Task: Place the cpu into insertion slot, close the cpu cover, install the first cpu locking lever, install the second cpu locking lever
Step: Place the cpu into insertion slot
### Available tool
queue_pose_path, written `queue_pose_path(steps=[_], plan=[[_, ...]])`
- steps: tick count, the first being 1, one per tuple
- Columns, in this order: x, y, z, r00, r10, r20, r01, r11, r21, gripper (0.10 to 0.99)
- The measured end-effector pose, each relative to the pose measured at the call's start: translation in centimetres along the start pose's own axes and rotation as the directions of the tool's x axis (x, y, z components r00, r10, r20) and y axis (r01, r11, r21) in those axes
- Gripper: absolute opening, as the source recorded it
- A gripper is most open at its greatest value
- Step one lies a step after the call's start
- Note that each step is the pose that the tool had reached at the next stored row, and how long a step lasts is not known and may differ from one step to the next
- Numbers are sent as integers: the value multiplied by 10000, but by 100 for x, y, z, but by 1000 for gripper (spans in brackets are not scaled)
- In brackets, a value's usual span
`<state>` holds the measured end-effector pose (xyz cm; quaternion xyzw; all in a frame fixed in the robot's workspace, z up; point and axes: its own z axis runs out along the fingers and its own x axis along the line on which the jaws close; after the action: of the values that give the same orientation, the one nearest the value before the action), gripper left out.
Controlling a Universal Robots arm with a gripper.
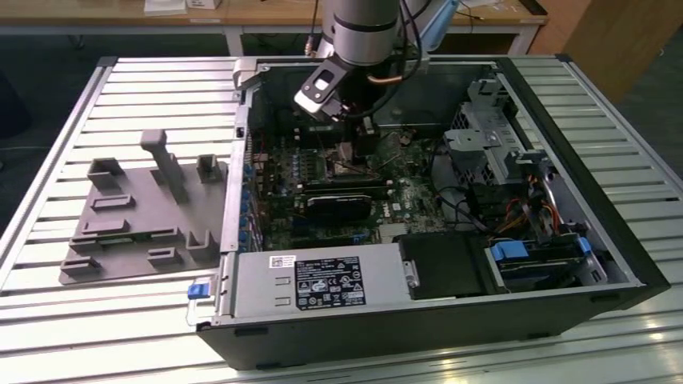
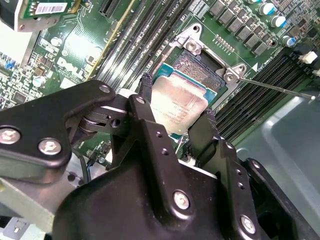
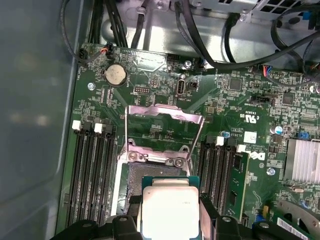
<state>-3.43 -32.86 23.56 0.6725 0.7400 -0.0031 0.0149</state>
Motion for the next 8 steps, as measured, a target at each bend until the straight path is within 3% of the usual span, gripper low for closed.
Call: queue_pose_path(steps=[5, 8], plan=[[22, 3, 23, 9999, 137, 1, -137, 9999, -8, 537], [23, 3, 43, 9998, 193, 10, -193, 9998, -100, 537]])
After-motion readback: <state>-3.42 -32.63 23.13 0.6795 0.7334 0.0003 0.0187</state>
